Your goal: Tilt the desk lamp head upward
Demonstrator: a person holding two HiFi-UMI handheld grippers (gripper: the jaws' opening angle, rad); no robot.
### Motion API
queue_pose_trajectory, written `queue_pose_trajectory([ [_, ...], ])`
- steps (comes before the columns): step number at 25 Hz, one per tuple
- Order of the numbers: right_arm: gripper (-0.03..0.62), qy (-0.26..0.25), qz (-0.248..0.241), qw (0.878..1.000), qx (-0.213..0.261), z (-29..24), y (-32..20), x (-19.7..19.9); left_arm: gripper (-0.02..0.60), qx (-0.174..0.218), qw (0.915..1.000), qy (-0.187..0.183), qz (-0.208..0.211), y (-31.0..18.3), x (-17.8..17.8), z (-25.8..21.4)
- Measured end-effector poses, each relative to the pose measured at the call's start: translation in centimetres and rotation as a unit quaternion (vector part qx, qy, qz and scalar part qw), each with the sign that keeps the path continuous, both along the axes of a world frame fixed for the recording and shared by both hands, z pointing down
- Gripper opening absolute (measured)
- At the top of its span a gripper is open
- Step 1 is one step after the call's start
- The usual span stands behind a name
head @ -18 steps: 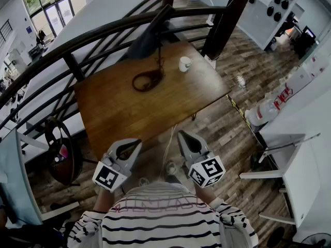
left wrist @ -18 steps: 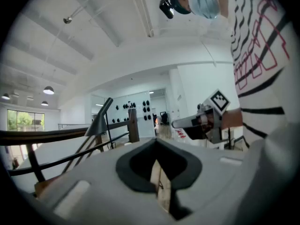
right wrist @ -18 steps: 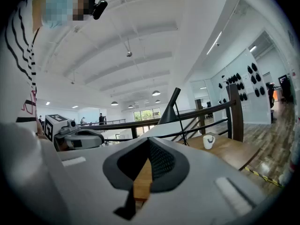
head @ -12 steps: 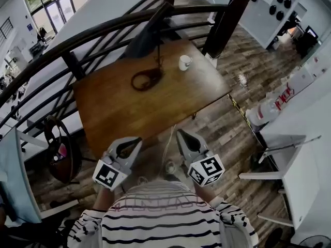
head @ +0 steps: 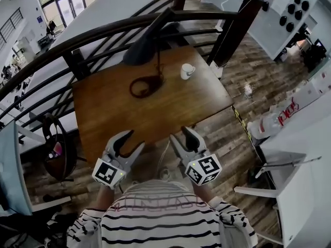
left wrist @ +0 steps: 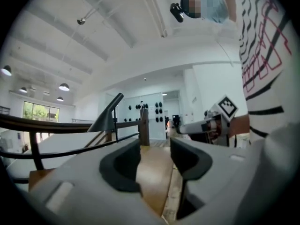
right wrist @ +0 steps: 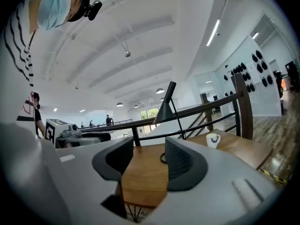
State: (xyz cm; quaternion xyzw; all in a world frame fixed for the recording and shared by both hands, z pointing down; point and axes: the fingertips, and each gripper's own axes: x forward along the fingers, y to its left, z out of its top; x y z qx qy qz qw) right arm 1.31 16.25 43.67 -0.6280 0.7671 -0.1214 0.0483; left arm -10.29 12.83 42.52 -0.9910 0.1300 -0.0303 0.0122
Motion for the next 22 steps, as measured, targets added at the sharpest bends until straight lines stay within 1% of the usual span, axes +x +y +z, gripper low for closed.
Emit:
queue_pose_trajectory([
  [2,0.238,0.008,-0.005,1.0,-0.004,0.2,-0.8,1.5,0.198,-0.006,0.9999,0.005,-0.009,-0.7,1.3,0.2],
  [4,0.268,0.016,-0.01,1.0,-0.011,0.6,-1.5,2.9,0.201,-0.012,0.9998,0.011,-0.015,-1.2,2.6,0.5],
  [10,0.268,0.015,-0.036,0.999,-0.017,1.4,-3.1,6.2,0.235,-0.039,0.9976,0.027,-0.051,-3.1,5.5,1.0],
  [12,0.268,0.018,-0.04,0.999,-0.019,1.7,-4.1,7.2,0.255,-0.047,0.9965,0.028,-0.064,-4.2,6.0,1.5],
  [16,0.268,0.018,-0.041,0.999,-0.017,2.1,-6.6,8.1,0.264,-0.064,0.9946,0.029,-0.077,-7.0,6.1,2.1],
  [18,0.269,0.02,-0.037,0.999,-0.022,2.4,-8.4,8.4,0.275,-0.062,0.9943,0.024,-0.084,-8.9,6.1,2.2],
  [20,0.273,0.019,-0.031,0.999,-0.031,2.6,-10.4,8.4,0.293,-0.055,0.9951,0.014,-0.081,-10.7,6.2,2.1],
  [22,0.273,0.02,-0.027,0.999,-0.037,2.7,-12.6,8.1,0.308,-0.054,0.9955,0.014,-0.077,-12.8,5.9,1.6],
])
